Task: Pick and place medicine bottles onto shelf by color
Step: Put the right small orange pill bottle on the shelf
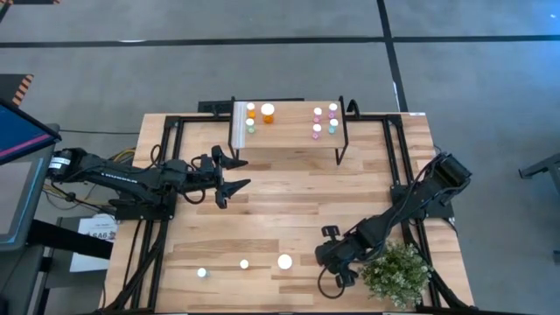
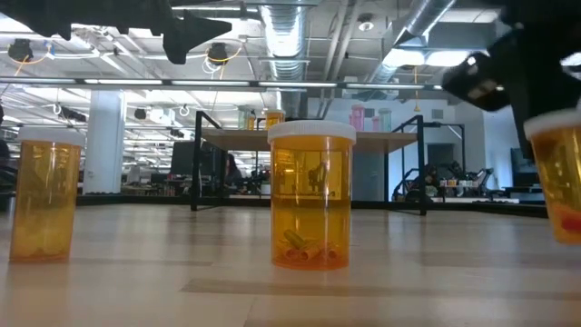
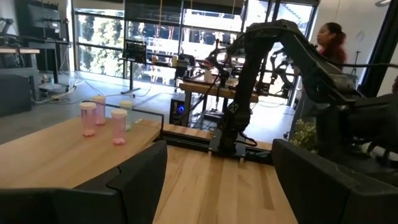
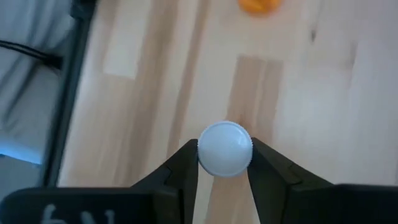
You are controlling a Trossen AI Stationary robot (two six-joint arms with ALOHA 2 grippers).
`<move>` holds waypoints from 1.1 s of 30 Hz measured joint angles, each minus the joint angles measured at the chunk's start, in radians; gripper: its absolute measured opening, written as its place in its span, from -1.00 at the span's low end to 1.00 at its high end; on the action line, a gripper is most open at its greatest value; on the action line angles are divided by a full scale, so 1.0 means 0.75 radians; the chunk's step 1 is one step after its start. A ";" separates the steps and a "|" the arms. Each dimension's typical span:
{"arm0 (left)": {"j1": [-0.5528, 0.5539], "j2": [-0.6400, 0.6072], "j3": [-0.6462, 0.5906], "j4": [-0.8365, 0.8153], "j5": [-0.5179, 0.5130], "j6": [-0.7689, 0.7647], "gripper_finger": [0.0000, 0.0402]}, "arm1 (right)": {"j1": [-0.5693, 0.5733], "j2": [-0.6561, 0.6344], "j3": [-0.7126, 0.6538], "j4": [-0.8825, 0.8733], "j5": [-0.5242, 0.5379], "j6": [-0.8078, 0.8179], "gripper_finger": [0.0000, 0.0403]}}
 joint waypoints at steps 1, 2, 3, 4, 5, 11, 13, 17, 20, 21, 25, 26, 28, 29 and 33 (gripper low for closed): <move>0.000 0.000 0.000 -0.001 0.000 0.000 0.38 | -0.002 0.000 0.016 -0.002 0.000 -0.029 -0.32; 0.000 0.000 0.000 -0.002 0.000 0.000 0.38 | -0.007 -0.001 0.033 -0.005 0.000 -0.057 -0.32; 0.000 0.000 0.000 -0.003 0.000 0.000 0.38 | -0.013 -0.007 0.048 -0.008 0.000 -0.083 -0.32; 0.000 0.000 0.000 -0.006 0.000 0.000 0.38 | -0.021 -0.017 0.061 -0.013 -0.001 -0.108 -0.33; 0.000 0.000 0.001 -0.013 0.000 -0.001 0.38 | -0.033 -0.029 0.073 -0.017 0.000 -0.130 -0.33; 0.000 0.000 0.001 -0.061 -0.061 -0.071 0.38 | -0.154 -0.168 0.085 -0.059 0.003 -0.256 -0.32; 0.000 0.000 0.001 -0.060 -0.063 -0.065 0.38 | -0.208 -0.231 0.085 -0.078 0.021 -0.311 -0.32; 0.000 0.000 0.001 -0.057 -0.064 -0.064 0.38 | -0.338 -0.345 0.086 -0.105 0.059 -0.447 -0.32; 0.000 0.000 0.001 -0.057 -0.067 -0.064 0.38 | -0.458 -0.425 0.086 -0.104 0.085 -0.545 -0.33; 0.000 0.000 0.001 -0.057 -0.067 -0.064 0.38 | -0.506 -0.448 0.086 -0.106 0.087 -0.579 -0.33; 0.000 0.000 0.001 -0.057 -0.070 -0.060 0.38 | -0.716 -0.510 0.086 -0.098 0.087 -0.682 -0.31; 0.000 0.000 0.001 -0.057 -0.072 -0.060 0.38 | -0.774 -0.519 0.086 -0.085 0.086 -0.703 -0.30; 0.000 0.000 0.001 -0.058 -0.085 -0.060 0.38 | -0.889 -0.523 0.090 -0.043 0.068 -0.741 -0.31; 0.000 0.000 0.001 -0.058 -0.095 -0.060 0.38 | -0.945 -0.520 0.101 -0.040 0.055 -0.760 -0.31; 0.000 0.000 0.001 -0.058 -0.106 -0.060 0.38 | -1.148 -0.459 0.218 -0.045 -0.059 -0.823 -0.32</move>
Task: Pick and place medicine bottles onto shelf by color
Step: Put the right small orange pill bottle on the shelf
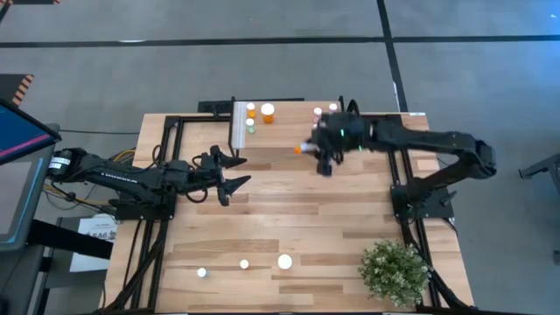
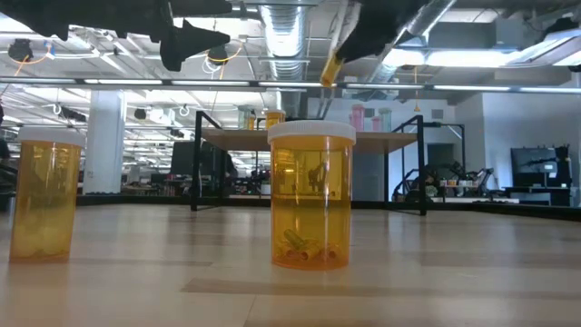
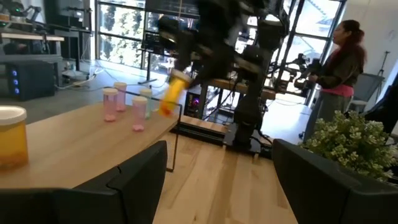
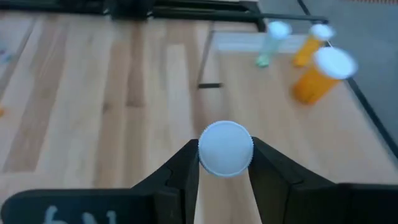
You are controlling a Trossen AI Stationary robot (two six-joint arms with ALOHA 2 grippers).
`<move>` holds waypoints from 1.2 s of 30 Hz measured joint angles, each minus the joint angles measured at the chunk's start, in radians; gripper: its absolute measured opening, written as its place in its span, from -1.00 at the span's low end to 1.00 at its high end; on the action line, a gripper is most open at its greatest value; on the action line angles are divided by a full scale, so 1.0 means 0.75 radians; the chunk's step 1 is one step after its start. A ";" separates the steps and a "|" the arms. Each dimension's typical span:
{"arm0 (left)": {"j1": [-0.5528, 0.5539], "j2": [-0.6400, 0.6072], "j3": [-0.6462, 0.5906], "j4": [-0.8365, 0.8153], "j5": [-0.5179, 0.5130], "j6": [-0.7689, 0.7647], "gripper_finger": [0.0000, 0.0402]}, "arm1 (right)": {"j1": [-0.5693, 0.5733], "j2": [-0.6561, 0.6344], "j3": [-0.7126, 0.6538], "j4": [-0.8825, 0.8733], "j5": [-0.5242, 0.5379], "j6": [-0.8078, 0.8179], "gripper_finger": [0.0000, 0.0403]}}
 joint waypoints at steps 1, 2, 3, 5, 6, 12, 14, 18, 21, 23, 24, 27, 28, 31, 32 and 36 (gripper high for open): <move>0.000 -0.001 0.000 0.000 0.000 0.000 0.38 | -0.043 0.022 0.038 -0.008 -0.031 -0.014 -0.32; 0.000 -0.001 0.000 -0.001 0.000 0.000 0.38 | -0.082 0.049 0.081 -0.007 -0.056 -0.025 -0.32; 0.000 -0.001 0.000 -0.001 0.000 0.000 0.38 | -0.118 0.077 0.124 -0.015 -0.078 -0.031 -0.31; 0.000 -0.001 0.000 -0.001 0.000 0.000 0.38 | -0.185 0.133 0.216 -0.068 -0.112 -0.049 -0.30; 0.000 -0.001 0.000 -0.002 0.000 0.001 0.38 | -0.213 0.168 0.266 -0.092 -0.118 -0.061 -0.29; 0.000 -0.001 0.000 -0.002 0.001 0.010 0.38 | -0.335 0.371 0.459 -0.283 -0.121 -0.112 -0.30; 0.000 -0.001 0.000 -0.004 0.001 0.010 0.38 | -0.364 0.435 0.512 -0.320 -0.121 -0.127 -0.30; 0.000 -0.001 0.000 -0.005 0.001 0.011 0.38 | -0.418 0.530 0.611 -0.424 -0.121 -0.144 -0.30; 0.002 -0.001 0.000 -0.003 -0.001 0.018 0.38 | -0.444 0.584 0.677 -0.493 -0.119 -0.159 -0.29; 0.002 -0.001 0.000 -0.001 -0.002 0.031 0.38 | -0.460 0.609 0.710 -0.512 -0.119 -0.162 -0.29; 0.003 -0.001 0.000 -0.001 -0.013 0.036 0.38 | -0.466 0.623 0.722 -0.512 -0.119 -0.163 -0.29; 0.003 -0.001 0.000 -0.001 -0.028 0.040 0.38 | -0.477 0.666 0.747 -0.529 -0.119 -0.170 -0.30; 0.003 -0.001 -0.001 -0.002 -0.032 0.040 0.38 | -0.482 0.680 0.754 -0.531 -0.119 -0.170 -0.30; 0.003 -0.001 -0.001 -0.002 -0.033 0.040 0.38 | -0.496 0.705 0.766 -0.541 -0.119 -0.171 -0.28; 0.003 -0.001 -0.001 -0.002 -0.033 0.040 0.38 | -0.499 0.711 0.768 -0.538 -0.118 -0.171 -0.27; 0.003 -0.001 -0.001 -0.003 -0.034 0.040 0.38 | -0.510 0.714 0.766 -0.543 -0.116 -0.162 -0.25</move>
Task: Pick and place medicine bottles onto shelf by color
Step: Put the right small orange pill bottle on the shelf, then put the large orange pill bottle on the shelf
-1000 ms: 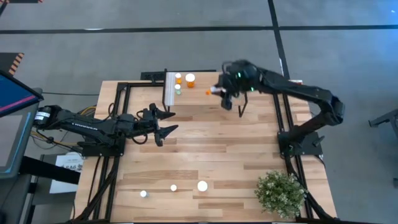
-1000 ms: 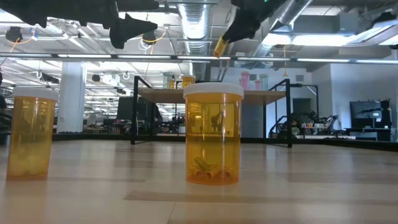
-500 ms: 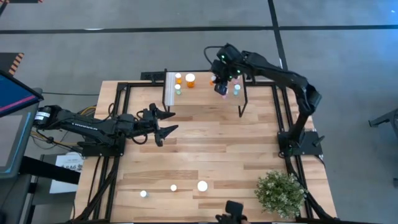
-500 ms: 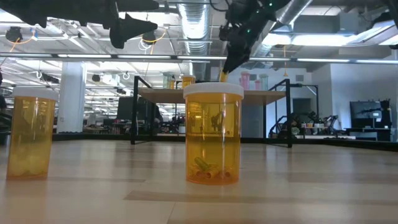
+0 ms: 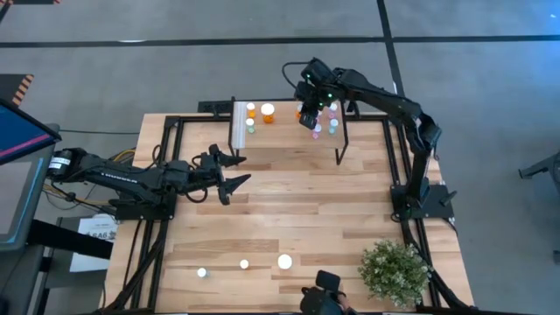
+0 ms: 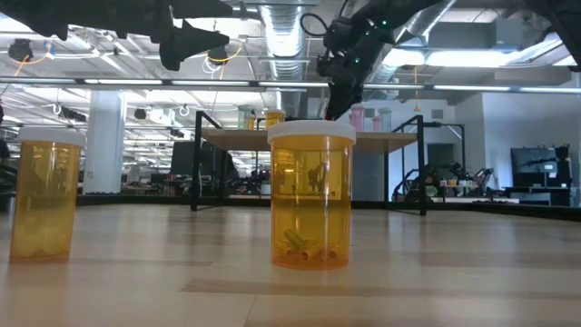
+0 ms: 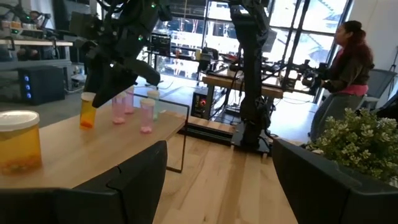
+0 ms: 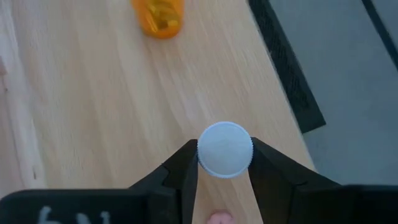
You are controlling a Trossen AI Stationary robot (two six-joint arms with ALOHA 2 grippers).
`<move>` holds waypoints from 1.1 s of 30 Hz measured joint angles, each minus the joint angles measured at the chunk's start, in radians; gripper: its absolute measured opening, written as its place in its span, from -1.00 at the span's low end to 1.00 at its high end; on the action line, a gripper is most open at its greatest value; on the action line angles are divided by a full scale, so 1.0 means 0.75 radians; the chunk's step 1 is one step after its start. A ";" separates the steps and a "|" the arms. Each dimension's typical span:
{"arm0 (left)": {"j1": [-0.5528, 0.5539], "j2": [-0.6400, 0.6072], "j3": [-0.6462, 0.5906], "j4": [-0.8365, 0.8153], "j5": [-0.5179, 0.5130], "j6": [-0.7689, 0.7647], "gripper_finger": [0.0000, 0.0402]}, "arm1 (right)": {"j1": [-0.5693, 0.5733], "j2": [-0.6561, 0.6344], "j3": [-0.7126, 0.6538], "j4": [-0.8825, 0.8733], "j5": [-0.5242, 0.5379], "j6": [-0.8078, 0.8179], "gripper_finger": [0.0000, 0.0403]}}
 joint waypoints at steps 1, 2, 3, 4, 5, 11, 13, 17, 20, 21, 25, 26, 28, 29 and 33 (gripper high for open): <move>0.000 0.000 0.000 0.001 0.000 0.000 0.38 | 0.000 -0.002 0.001 0.005 0.001 0.001 -0.24; 0.000 0.000 0.000 0.002 0.000 0.001 0.38 | 0.000 -0.004 0.001 0.004 0.001 0.007 -0.24; 0.000 0.000 0.000 0.001 0.000 0.000 0.38 | 0.000 -0.006 0.001 0.002 0.001 0.011 -0.23; 0.000 0.000 0.000 0.001 -0.001 0.001 0.38 | -0.001 -0.008 0.001 0.002 0.000 0.017 -0.23; 0.000 0.000 0.000 0.001 -0.001 0.000 0.38 | -0.003 -0.010 0.001 0.003 0.000 0.019 -0.22; 0.000 0.000 0.000 0.001 -0.001 -0.001 0.38 | -0.010 -0.010 0.001 -0.002 -0.001 0.026 -0.15; 0.000 0.000 0.000 0.001 -0.001 -0.001 0.38 | -0.010 -0.010 0.001 -0.003 -0.002 0.026 -0.12; 0.000 0.000 0.000 0.001 -0.001 -0.001 0.38 | -0.009 -0.010 0.000 -0.008 -0.003 0.026 -0.06; 0.000 0.000 0.000 0.001 -0.001 -0.001 0.38 | -0.009 -0.010 0.000 -0.007 -0.004 0.026 -0.01; 0.000 0.000 0.000 0.001 -0.001 -0.001 0.38 | -0.009 -0.011 0.000 -0.008 -0.003 0.026 0.01; 0.000 0.000 0.000 0.001 -0.001 -0.001 0.38 | -0.009 -0.016 0.051 -0.083 -0.001 0.033 0.07; 0.000 0.000 0.000 0.001 -0.001 -0.001 0.38 | -0.009 -0.018 0.073 -0.106 -0.001 0.036 0.09; 0.000 0.000 0.000 0.001 0.000 -0.001 0.38 | -0.009 -0.020 0.127 -0.170 -0.001 0.038 0.11; 0.000 0.000 0.000 0.000 0.000 -0.001 0.38 | -0.009 -0.020 0.157 -0.207 -0.001 0.040 0.11; 0.000 0.000 0.000 -0.022 0.006 0.000 0.38 | 0.018 -0.021 0.275 -0.335 0.001 0.071 0.12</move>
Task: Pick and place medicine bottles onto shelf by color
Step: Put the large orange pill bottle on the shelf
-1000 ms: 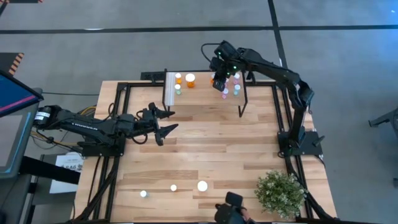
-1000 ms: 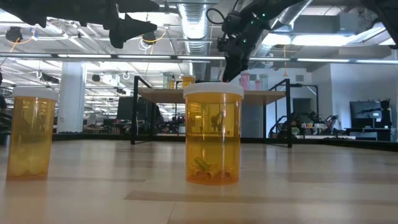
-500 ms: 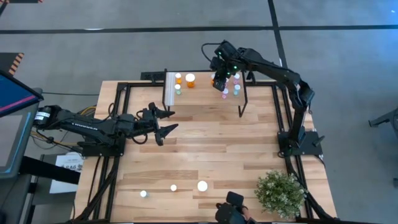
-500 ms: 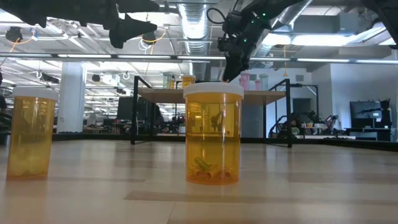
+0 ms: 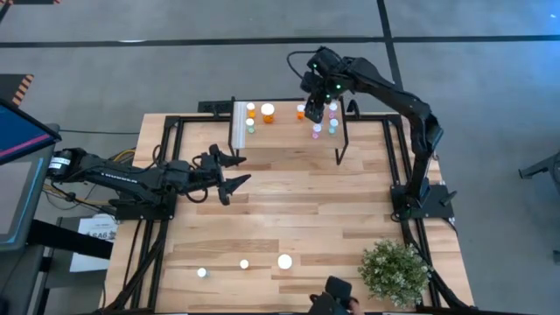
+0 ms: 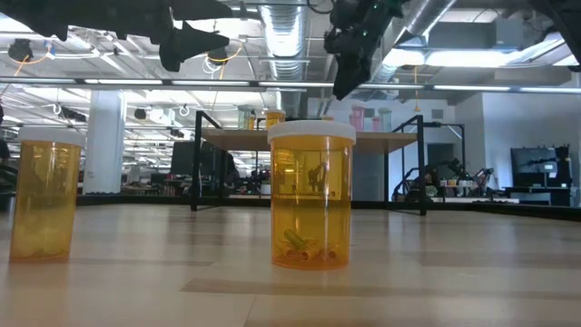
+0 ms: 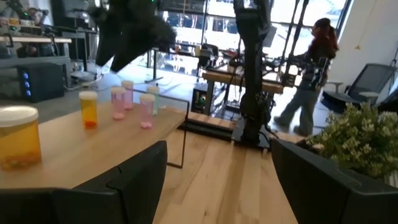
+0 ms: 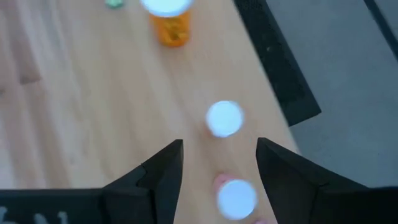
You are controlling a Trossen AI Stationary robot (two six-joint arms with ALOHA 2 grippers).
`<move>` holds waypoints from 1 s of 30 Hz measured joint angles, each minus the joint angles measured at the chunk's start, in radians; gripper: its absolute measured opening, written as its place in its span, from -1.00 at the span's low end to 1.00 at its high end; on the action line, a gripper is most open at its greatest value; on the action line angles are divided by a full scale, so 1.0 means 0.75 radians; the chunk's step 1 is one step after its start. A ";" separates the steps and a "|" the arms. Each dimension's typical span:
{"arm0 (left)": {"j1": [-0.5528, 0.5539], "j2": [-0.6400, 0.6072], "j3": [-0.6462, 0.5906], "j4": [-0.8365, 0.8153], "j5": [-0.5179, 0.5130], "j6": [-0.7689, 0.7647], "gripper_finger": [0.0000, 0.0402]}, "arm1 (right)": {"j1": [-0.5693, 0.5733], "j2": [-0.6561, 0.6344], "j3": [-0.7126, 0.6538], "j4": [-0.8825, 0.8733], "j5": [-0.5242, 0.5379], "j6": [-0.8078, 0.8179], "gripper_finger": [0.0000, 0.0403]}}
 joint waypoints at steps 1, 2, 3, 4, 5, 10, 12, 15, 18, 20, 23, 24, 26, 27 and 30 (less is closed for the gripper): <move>0.000 0.000 0.000 -0.012 0.007 0.000 0.38 | 0.011 -0.007 0.017 -0.032 -0.002 0.007 0.12; 0.000 0.000 -0.001 -0.022 0.010 0.000 0.38 | 0.026 -0.017 0.026 -0.055 -0.003 0.010 0.11; 0.000 0.000 -0.001 -0.029 0.013 -0.001 0.38 | 0.047 -0.034 0.026 -0.058 -0.003 0.010 0.11; 0.000 0.000 -0.001 -0.032 0.013 -0.001 0.38 | 0.069 -0.055 0.027 -0.059 -0.003 0.010 0.10; 0.000 0.000 -0.001 -0.033 0.013 -0.001 0.38 | 0.092 -0.079 0.027 -0.066 -0.003 0.010 0.10; 0.000 0.000 -0.001 -0.058 0.018 -0.050 0.38 | 0.260 -0.222 -0.019 -0.061 -0.003 0.033 0.07; 0.000 0.000 -0.001 -0.062 0.019 -0.065 0.38 | 0.342 -0.272 -0.058 -0.052 -0.003 0.055 0.06; 0.000 0.000 -0.001 -0.061 0.019 -0.073 0.38 | 0.479 -0.355 -0.164 -0.020 -0.001 0.095 0.06; 0.000 0.000 -0.001 -0.060 0.019 -0.076 0.38 | 0.630 -0.431 -0.312 0.063 0.000 0.148 0.06; 0.000 0.001 -0.001 -0.060 0.019 -0.077 0.38 | 0.733 -0.473 -0.419 0.165 0.003 0.191 0.06; 0.000 0.001 -0.001 -0.061 0.019 -0.078 0.38 | 0.895 -0.518 -0.561 0.306 0.031 0.228 0.06; 0.000 0.001 -0.001 -0.059 0.019 -0.078 0.38 | 0.950 -0.524 -0.604 0.349 0.065 0.243 0.06; 0.000 0.001 -0.001 -0.061 0.019 -0.078 0.38 | 1.050 -0.525 -0.670 0.414 0.143 0.259 0.06; 0.000 0.001 -0.001 -0.060 0.019 -0.079 0.38 | 1.095 -0.524 -0.704 0.453 0.173 0.268 0.06; 0.000 0.001 -0.001 -0.060 0.019 -0.088 0.38 | 1.200 -0.514 -0.794 0.598 0.217 0.280 0.06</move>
